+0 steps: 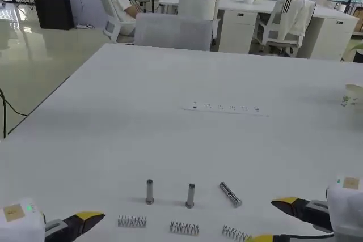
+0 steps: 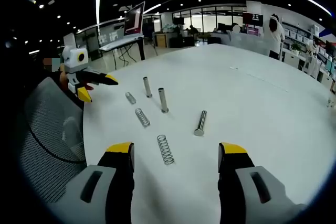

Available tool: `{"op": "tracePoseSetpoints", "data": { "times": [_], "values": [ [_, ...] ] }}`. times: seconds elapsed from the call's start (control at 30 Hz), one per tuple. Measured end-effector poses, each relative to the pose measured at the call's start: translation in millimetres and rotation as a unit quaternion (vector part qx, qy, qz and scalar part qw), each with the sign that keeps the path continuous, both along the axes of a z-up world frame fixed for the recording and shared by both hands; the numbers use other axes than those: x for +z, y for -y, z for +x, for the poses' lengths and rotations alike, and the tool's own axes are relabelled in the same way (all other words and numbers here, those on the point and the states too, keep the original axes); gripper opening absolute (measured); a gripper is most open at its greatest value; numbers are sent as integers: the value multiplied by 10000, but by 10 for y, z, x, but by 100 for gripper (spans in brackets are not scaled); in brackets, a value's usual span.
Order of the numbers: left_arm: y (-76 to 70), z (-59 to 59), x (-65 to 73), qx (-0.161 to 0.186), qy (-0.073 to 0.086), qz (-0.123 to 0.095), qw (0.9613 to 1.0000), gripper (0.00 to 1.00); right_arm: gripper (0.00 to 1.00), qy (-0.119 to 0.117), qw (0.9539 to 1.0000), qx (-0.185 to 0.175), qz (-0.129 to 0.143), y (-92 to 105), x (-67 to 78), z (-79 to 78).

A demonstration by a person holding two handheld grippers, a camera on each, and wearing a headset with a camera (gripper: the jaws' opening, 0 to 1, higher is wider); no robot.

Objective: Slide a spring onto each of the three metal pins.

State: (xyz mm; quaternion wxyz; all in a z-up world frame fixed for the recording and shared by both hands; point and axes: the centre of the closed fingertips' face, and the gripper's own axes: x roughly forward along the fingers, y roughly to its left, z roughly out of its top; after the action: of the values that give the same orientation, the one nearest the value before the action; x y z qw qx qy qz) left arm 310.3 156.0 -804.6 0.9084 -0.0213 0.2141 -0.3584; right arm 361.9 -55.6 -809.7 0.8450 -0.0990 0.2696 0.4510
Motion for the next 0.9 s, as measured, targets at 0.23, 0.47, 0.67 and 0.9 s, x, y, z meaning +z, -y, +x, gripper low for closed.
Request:
{"op": "tracePoseSetpoints", "data": {
  "times": [0.23,0.47,0.67,0.9],
  "values": [
    [-2,0,-8,1,-10,5,10000,67,63,20,10000,-6,-33,-8,32,44],
    [-7,-4,-14,9,-27,18,10000,67,62,18,10000,-43,-48,7,32,83],
    [-2,-3,-12,-5,-44,55,10000,67,61,-15,10000,-28,-58,8,8,81],
    [7,-8,-15,-11,-74,88,9999,67,60,54,9998,58,-165,-14,86,173]
  ]
}}
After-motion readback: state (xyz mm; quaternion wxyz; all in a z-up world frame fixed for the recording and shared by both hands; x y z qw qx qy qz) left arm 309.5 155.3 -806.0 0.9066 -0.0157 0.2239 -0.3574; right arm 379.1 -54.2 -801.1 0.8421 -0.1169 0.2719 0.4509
